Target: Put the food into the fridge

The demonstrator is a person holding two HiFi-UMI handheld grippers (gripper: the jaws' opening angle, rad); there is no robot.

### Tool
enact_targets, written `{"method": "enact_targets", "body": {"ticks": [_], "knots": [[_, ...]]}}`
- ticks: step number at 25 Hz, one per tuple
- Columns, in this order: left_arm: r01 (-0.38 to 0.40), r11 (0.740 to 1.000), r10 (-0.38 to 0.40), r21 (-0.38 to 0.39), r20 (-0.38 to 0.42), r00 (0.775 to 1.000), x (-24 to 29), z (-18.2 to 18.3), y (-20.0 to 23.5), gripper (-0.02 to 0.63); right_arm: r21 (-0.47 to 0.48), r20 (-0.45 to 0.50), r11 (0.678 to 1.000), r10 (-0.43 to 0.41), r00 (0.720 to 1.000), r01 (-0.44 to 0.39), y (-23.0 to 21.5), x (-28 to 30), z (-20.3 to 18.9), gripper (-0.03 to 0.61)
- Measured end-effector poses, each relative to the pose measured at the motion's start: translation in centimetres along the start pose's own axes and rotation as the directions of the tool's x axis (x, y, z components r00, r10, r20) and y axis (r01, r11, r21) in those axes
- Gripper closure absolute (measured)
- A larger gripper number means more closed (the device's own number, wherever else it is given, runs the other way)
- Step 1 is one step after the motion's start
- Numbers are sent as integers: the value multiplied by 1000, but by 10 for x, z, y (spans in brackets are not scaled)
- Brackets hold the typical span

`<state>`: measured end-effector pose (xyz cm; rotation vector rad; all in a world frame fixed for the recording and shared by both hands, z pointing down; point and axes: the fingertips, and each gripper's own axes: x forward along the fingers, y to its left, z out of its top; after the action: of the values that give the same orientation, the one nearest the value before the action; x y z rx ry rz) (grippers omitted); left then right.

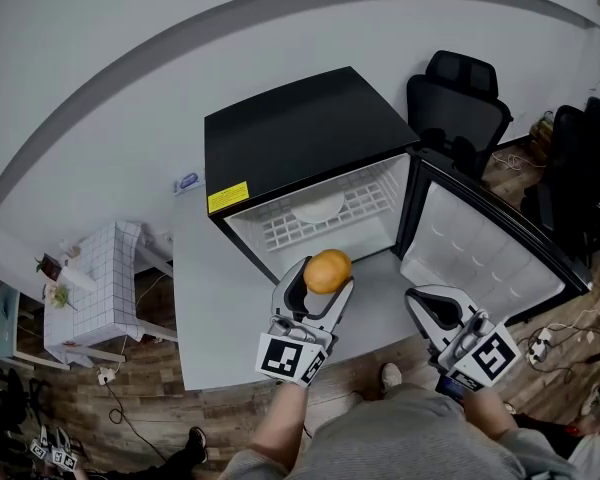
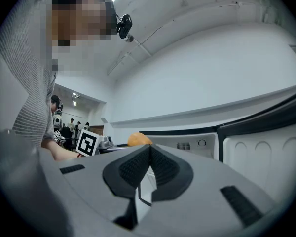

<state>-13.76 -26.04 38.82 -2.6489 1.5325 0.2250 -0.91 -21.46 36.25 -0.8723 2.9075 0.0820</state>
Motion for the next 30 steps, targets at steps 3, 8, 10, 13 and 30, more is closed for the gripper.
{"method": "enact_targets", "body": {"ticks": [3, 8, 10, 13, 30], "knots": [[-16, 1000, 16, -1, -8, 1000, 9, -5, 11, 290, 4, -5, 1000, -6, 1000, 6, -5, -1, -1, 566], [-38, 999, 38, -9, -26, 999, 25, -23, 32, 290, 7, -13, 1000, -12, 1000, 12, -13, -2, -5, 566], [-46, 999, 45, -10, -39, 998, 32, -31, 40, 290, 8, -15, 1000, -16, 1000, 16, -15, -2, -6, 566], [-51, 999, 51, 4, -60, 997, 43, -40, 52, 290, 10, -21, 1000, -25, 999, 25, -20, -3, -8, 566], [-60, 992, 80, 108, -194, 978, 104, -98, 111, 290, 21, -69, 999, -36, 997, 37, -37, -6, -27, 566]]}}
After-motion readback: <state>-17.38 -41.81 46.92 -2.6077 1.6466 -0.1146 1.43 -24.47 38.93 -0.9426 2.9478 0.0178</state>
